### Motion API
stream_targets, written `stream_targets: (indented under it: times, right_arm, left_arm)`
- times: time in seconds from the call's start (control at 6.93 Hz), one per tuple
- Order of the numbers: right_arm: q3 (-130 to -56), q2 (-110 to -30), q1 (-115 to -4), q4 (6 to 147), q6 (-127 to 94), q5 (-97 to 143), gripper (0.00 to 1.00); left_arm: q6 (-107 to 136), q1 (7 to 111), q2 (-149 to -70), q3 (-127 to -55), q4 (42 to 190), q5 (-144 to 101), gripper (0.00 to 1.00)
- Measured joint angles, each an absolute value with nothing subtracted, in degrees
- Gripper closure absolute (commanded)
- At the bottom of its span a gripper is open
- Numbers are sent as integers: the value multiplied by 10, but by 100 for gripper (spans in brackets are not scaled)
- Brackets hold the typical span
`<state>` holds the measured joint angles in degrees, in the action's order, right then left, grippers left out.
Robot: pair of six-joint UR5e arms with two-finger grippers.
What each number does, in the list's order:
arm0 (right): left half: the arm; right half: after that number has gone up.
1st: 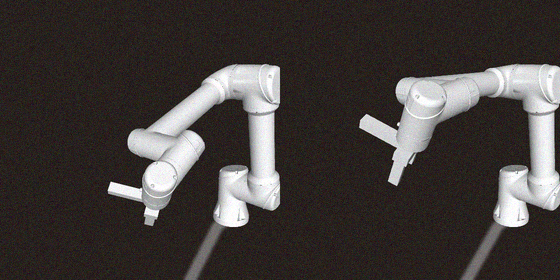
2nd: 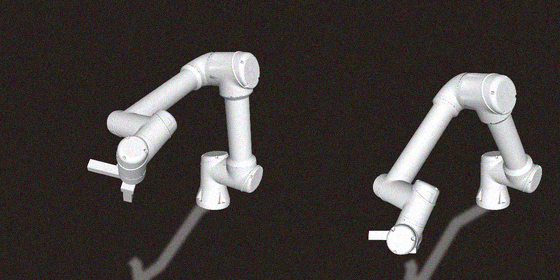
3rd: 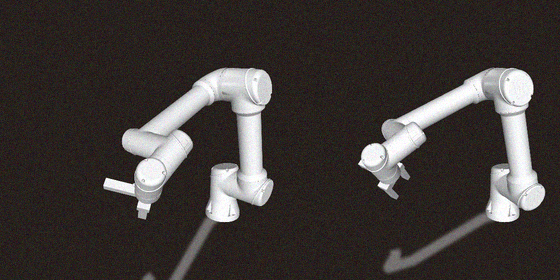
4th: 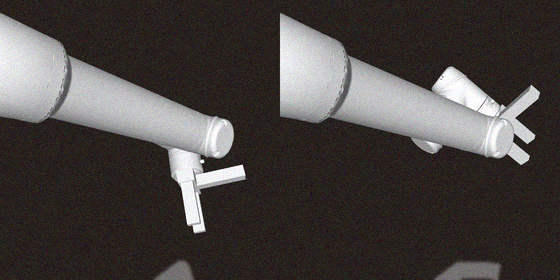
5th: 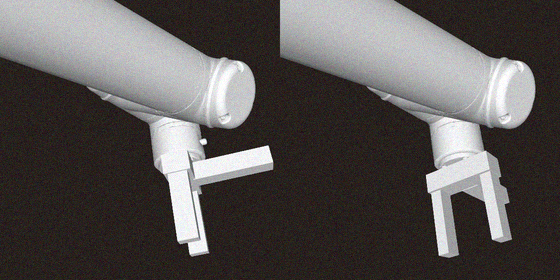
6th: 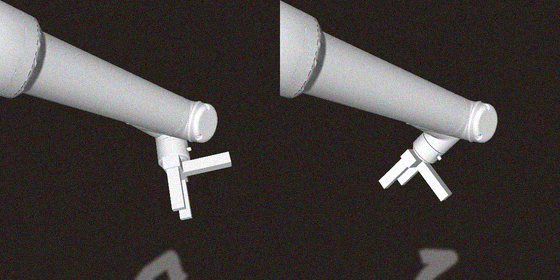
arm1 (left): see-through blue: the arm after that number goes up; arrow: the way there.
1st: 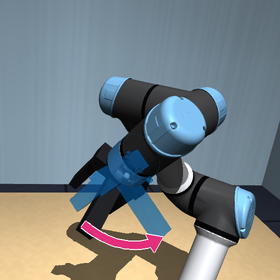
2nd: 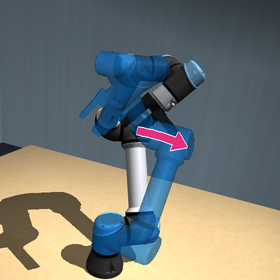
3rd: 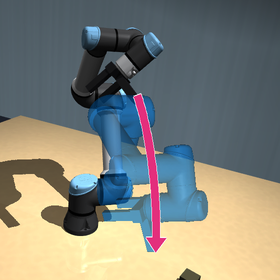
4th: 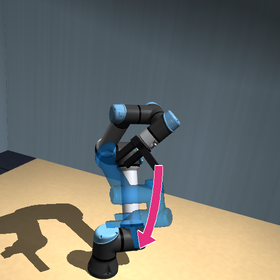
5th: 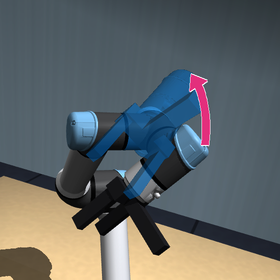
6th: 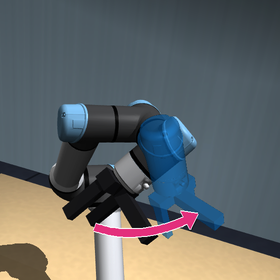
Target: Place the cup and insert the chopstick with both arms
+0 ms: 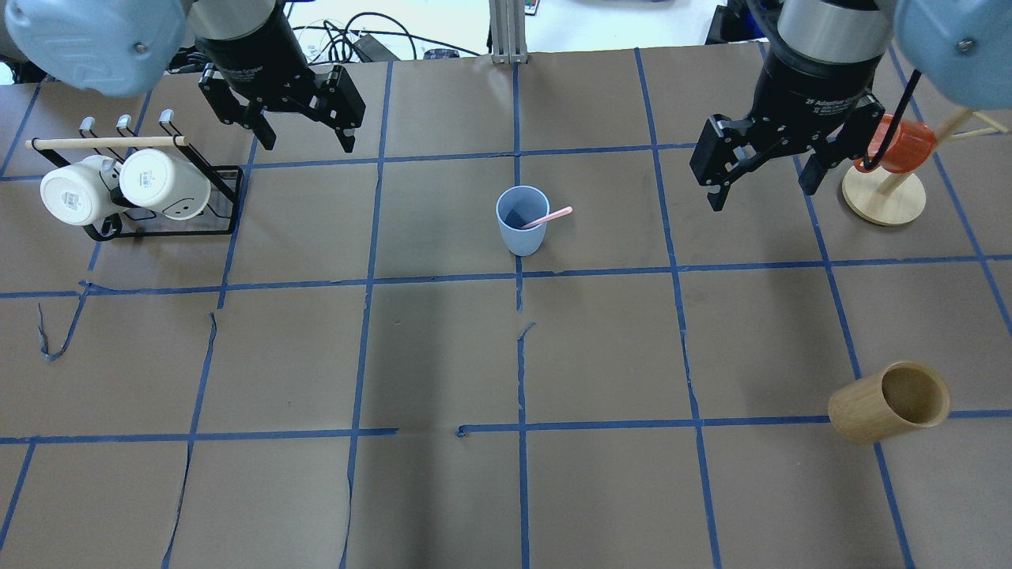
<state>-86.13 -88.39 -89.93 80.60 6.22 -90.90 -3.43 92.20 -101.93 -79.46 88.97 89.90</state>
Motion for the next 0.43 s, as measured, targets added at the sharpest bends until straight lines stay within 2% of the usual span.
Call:
stream_targets:
  times: [0.43]
  right_arm:
    - [-872,-901,-896,805,-36,-886,0]
  left_arm:
    - [-34,925,-1019,-799,890,900,0]
